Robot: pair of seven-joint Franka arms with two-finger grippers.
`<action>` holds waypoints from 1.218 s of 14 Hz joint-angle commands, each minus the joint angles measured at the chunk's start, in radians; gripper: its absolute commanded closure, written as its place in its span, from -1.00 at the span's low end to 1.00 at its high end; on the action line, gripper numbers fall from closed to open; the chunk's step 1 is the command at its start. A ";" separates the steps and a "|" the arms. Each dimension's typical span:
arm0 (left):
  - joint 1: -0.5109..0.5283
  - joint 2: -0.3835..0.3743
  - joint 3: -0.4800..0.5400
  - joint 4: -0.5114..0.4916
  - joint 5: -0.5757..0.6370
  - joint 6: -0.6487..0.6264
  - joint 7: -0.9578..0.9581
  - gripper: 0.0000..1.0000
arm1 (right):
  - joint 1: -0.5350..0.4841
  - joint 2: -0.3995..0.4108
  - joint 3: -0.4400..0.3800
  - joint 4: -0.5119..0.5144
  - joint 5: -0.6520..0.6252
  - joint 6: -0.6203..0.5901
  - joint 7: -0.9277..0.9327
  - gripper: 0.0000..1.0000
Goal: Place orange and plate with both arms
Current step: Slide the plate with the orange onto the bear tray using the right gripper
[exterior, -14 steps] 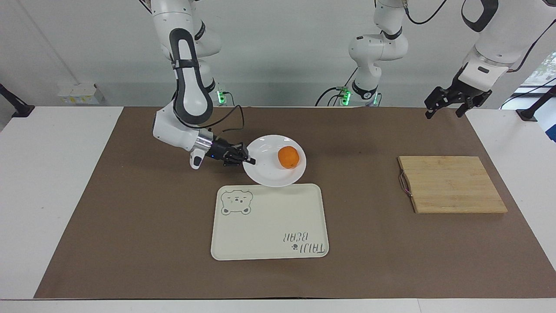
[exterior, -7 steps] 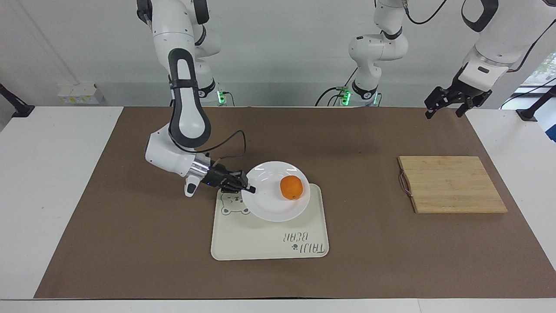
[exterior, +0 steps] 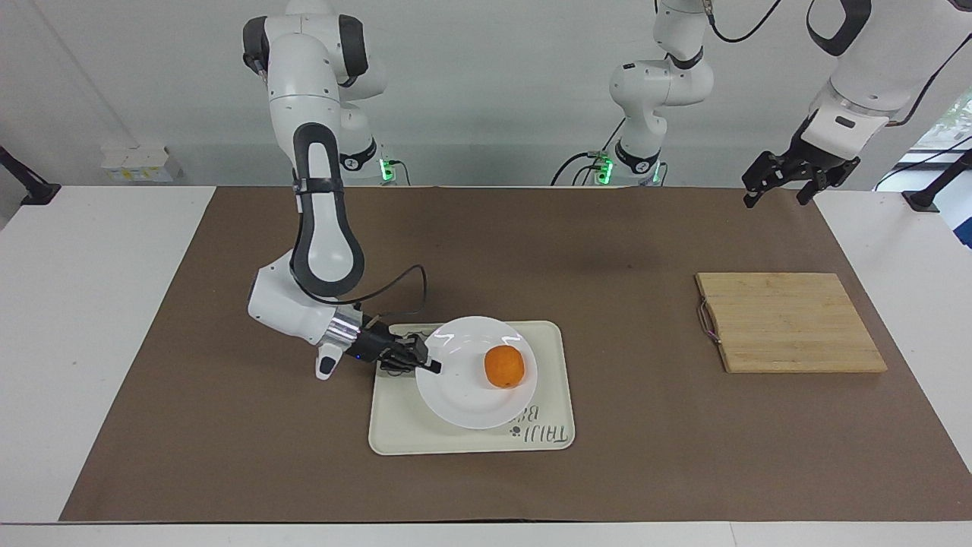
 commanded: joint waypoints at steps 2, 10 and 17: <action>0.002 -0.016 -0.002 -0.015 0.014 0.007 -0.010 -1.00 | -0.012 0.028 0.005 0.024 -0.012 -0.019 -0.016 1.00; 0.002 -0.016 -0.002 -0.015 0.014 0.007 -0.010 -1.00 | -0.015 0.033 0.002 0.024 -0.087 -0.013 0.013 -0.99; 0.002 -0.016 -0.002 -0.015 0.014 0.007 -0.010 -1.00 | -0.018 -0.071 -0.030 0.035 -0.470 -0.016 0.229 -1.00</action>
